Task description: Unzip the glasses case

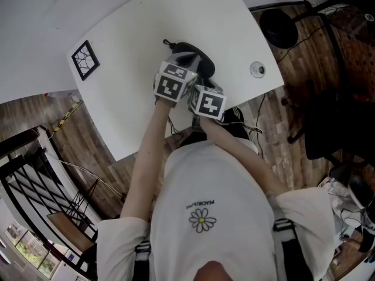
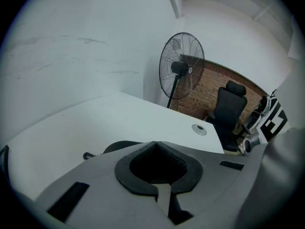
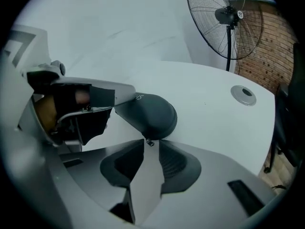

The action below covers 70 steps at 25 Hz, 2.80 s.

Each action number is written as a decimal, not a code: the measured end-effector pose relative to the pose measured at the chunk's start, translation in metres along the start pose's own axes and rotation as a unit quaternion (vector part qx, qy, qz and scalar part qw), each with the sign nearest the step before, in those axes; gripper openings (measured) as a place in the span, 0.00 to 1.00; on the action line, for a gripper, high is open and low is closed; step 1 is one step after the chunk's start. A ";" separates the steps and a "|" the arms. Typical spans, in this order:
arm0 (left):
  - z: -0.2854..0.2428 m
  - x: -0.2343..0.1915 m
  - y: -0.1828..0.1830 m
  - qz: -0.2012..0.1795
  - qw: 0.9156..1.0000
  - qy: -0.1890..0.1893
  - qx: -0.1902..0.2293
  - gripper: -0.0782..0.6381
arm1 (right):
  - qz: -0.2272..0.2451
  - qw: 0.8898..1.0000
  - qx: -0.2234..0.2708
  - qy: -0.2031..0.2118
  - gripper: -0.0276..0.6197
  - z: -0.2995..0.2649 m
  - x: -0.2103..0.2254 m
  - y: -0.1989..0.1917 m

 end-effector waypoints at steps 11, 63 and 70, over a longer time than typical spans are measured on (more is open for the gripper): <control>-0.001 0.001 0.000 0.001 1.000 0.000 0.014 0.13 | 0.058 0.998 0.011 0.013 0.06 -0.002 -0.002 -0.001; -0.003 0.009 -0.005 0.201 0.970 0.112 0.074 0.13 | 0.740 0.649 -0.073 0.159 0.05 -0.053 0.006 0.122; 0.040 -0.003 -0.029 0.242 0.950 0.182 0.069 0.13 | 0.664 0.698 -0.099 0.251 0.05 -0.029 -0.035 0.067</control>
Point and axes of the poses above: the fingertips, and each gripper's own axes: z backward along the fingers, x to its right, y out of its top, the point moved 7 cm from there along z, backward along the fingers, and after that the axes turned 7 degrees about -x, right-handed, at the moved point
